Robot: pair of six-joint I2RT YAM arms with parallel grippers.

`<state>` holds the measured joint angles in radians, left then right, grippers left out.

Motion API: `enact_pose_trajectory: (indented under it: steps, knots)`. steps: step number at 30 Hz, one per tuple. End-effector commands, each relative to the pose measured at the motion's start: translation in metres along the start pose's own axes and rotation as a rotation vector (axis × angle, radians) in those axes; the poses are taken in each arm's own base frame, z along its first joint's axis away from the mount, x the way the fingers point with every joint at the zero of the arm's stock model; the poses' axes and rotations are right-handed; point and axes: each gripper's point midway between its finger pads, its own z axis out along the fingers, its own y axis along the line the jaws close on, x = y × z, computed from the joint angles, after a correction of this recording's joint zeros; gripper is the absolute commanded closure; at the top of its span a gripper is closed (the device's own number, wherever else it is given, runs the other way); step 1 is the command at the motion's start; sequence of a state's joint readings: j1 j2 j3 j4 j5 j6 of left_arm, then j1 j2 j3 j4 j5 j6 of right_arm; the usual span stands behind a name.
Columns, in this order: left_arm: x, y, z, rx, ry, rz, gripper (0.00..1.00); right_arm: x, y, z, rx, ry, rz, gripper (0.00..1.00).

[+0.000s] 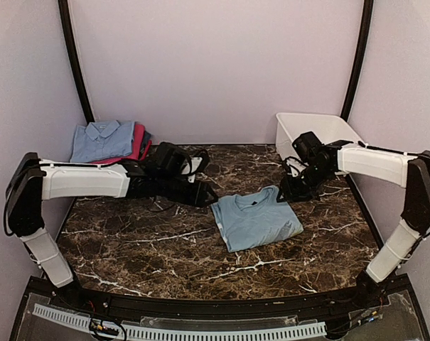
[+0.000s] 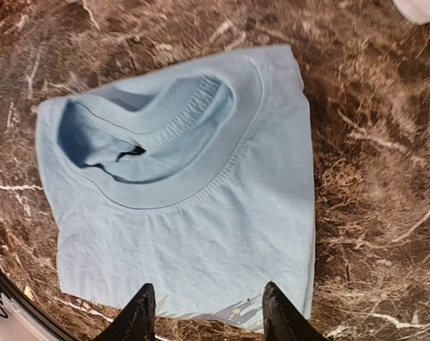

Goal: Fold and stack the mixed laundry pile
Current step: Turn over the square-folded T-shirt at the center of the board, then smooth out the square-folded T-shirt at the center of the board.

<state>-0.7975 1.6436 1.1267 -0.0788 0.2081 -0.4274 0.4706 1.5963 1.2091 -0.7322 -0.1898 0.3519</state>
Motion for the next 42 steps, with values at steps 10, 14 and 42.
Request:
enact_pose_trajectory:
  steps: [10,14,42]
  knots:
    - [0.043,-0.033,0.105,0.176,0.215,-0.021,0.7,0.038,0.003,0.069,-0.094,0.071,-0.032,0.58]
    - [0.064,-0.002,0.102,0.102,0.262,-0.072,0.72,0.076,0.026,0.084,-0.129,0.143,-0.059,0.59]
    - [-0.019,0.021,0.05,0.163,0.119,0.115,0.47,0.052,0.022,0.018,-0.096,-0.016,-0.19,0.52]
